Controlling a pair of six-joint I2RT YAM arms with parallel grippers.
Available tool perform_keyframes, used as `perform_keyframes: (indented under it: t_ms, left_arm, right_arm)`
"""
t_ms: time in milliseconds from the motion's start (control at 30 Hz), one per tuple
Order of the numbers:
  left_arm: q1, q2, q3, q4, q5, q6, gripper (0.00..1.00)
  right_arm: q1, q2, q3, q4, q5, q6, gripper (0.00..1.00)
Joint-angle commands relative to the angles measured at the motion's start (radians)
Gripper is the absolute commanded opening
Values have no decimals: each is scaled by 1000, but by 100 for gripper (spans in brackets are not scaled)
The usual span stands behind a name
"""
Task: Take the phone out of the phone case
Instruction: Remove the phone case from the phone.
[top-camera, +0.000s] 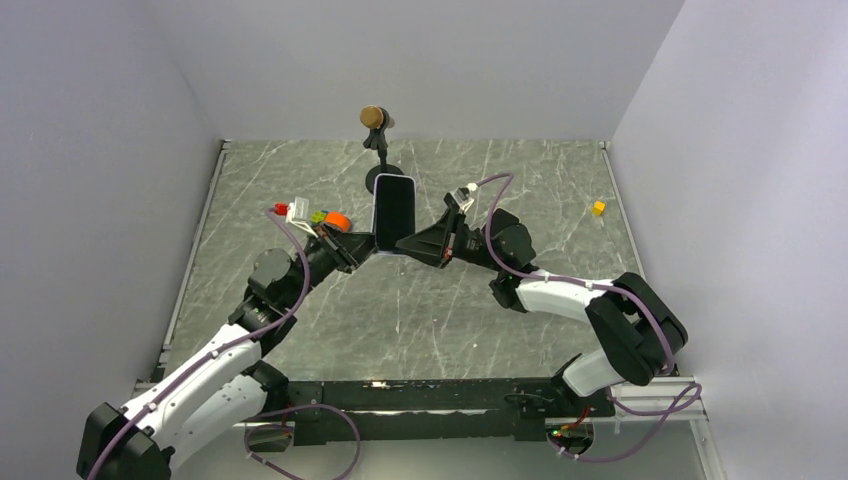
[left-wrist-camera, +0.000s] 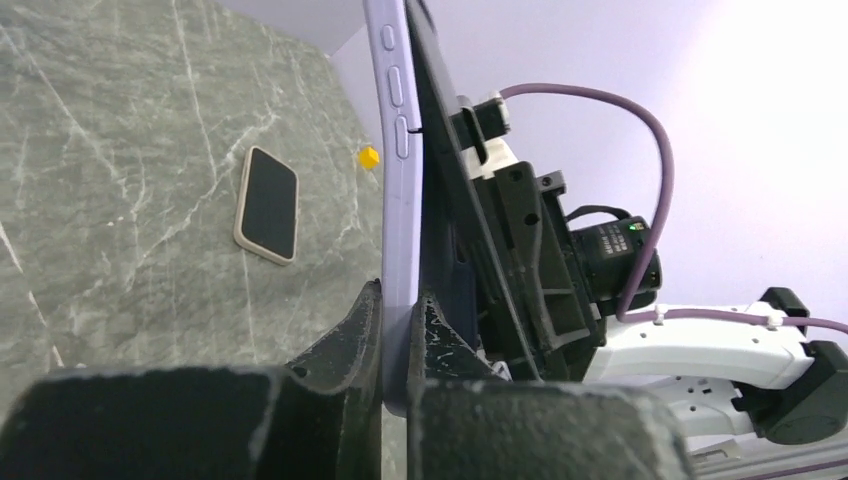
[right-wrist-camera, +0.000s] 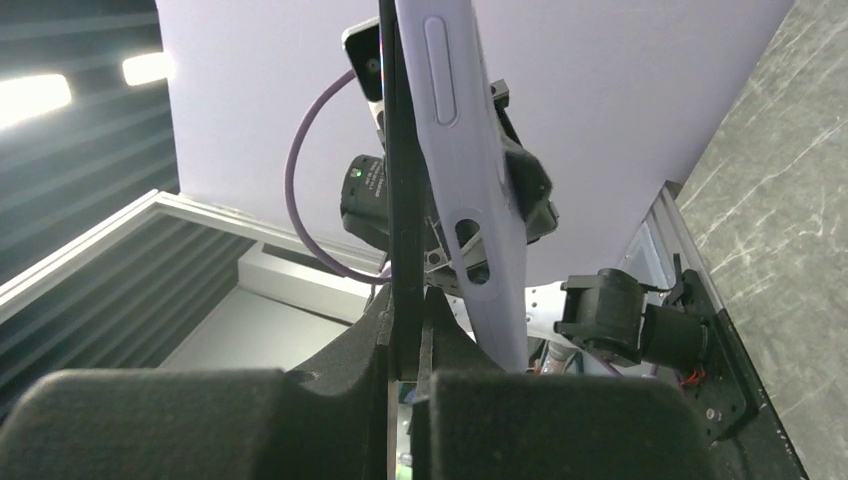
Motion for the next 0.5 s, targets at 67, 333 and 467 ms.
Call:
perform_keyframes:
  t_ms: [67,333,467]
  left_arm:
    - [28,-8,90,-329,-194,72,0]
    - [101,22,217,-885,-600,228,0]
    - [133,-67,112,-787,-442,317,0]
  right_arm:
    - [14,-60,36,50,-45,-68,0]
    - [8,-195,77,-275,-53,-287,0]
    - [-32,-262,86,-494,-38,-409,0]
